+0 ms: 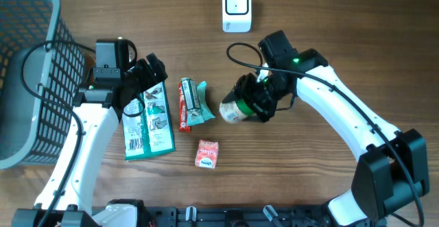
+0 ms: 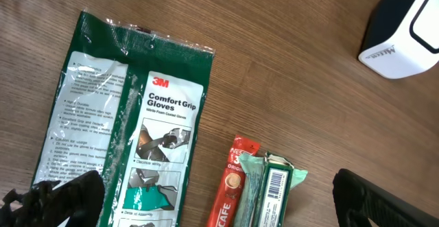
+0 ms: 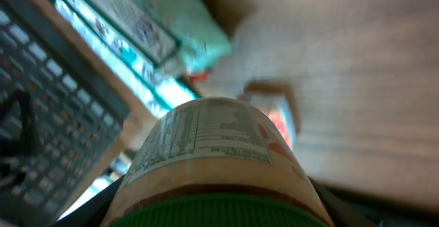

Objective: Scan the item barcode
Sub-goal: 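Carry the bottle with the right gripper toward the white scanner, then hold the bottle's label in front of the scanner window, then carry the bottle right and set it upright on the table, then release the bottle and reach the right gripper toward the green box, then grasp the green-and-white Axe Brand box with the right gripper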

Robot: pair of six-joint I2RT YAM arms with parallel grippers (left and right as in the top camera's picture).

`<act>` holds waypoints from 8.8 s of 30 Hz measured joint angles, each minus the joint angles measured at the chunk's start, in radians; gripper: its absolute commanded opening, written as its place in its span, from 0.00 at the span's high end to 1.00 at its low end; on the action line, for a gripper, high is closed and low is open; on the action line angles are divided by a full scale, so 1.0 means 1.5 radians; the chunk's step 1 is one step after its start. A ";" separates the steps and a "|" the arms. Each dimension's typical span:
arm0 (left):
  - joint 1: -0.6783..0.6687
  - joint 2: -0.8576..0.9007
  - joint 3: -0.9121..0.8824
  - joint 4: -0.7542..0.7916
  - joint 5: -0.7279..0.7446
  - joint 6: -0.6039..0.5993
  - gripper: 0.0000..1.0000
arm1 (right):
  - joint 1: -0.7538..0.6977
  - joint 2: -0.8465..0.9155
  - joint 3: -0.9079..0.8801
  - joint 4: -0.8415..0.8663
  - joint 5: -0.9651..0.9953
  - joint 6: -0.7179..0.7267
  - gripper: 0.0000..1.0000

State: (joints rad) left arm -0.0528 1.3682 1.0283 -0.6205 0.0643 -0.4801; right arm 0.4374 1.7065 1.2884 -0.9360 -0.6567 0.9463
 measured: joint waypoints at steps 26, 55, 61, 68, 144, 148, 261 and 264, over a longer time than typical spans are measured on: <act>0.000 0.000 0.000 0.000 0.000 0.000 0.00 | -0.018 0.004 0.258 -0.109 0.203 -0.334 0.96; 0.000 0.000 0.000 0.000 0.000 0.000 0.00 | -0.018 0.366 0.396 0.472 0.478 -0.515 0.95; 0.000 0.000 0.000 0.000 0.000 0.000 0.00 | -0.019 0.390 0.393 0.614 0.500 -0.523 0.96; 0.000 0.000 0.000 0.000 0.000 0.000 0.00 | -0.021 0.390 0.394 0.659 0.504 -0.525 0.96; 0.000 0.000 0.000 0.000 0.000 0.000 0.00 | -0.466 0.052 -0.075 0.018 0.445 -0.411 0.33; 0.000 0.000 0.000 0.000 0.000 0.000 0.00 | -0.469 0.052 -0.087 0.027 0.442 -0.406 0.00; 0.000 0.000 0.000 0.000 0.000 0.000 0.00 | 0.164 -0.004 -0.268 0.351 0.583 -0.385 0.31; 0.000 0.000 0.000 0.000 0.000 0.000 0.00 | 0.164 -0.004 -0.268 0.378 0.583 -0.385 0.31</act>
State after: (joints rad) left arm -0.0528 1.3682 1.0283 -0.6205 0.0643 -0.4801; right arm 0.6834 1.7008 0.8860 -0.3687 0.2180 0.3687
